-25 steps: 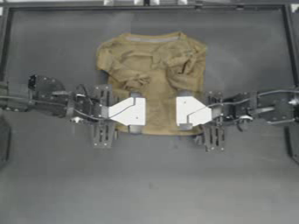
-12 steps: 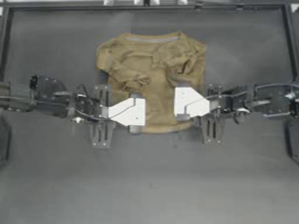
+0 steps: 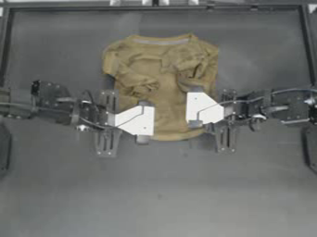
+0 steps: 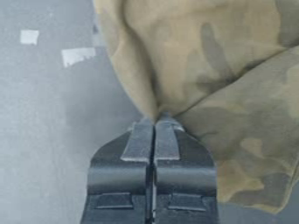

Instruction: Fold shirt

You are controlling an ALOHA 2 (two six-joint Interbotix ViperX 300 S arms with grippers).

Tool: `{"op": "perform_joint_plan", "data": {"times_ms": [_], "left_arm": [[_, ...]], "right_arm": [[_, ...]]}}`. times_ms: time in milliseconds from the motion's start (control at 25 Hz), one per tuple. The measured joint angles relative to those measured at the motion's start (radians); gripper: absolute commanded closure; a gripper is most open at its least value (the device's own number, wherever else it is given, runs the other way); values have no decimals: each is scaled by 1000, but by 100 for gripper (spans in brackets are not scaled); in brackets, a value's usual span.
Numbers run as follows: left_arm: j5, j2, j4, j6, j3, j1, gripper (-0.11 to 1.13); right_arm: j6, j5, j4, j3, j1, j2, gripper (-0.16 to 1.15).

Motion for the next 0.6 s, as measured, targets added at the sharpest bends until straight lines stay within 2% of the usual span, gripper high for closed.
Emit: {"op": "perform_joint_plan", "data": {"times_ms": [200, 360, 440, 600], "left_arm": [[2, -61, -3, -58, 21, -49, 97], [0, -129, 11, -127, 31, -117, 97], [2, -155, 34, -170, 31, -147, 97], [43, -181, 129, -316, 31, -225, 97]], "right_arm": [[23, 8, 38, 17, 44, -44, 91], [112, 8, 29, 37, 103, -140, 91], [158, 11, 11, 41, 127, -181, 90], [285, 43, -55, 44, 186, -247, 90]]}}
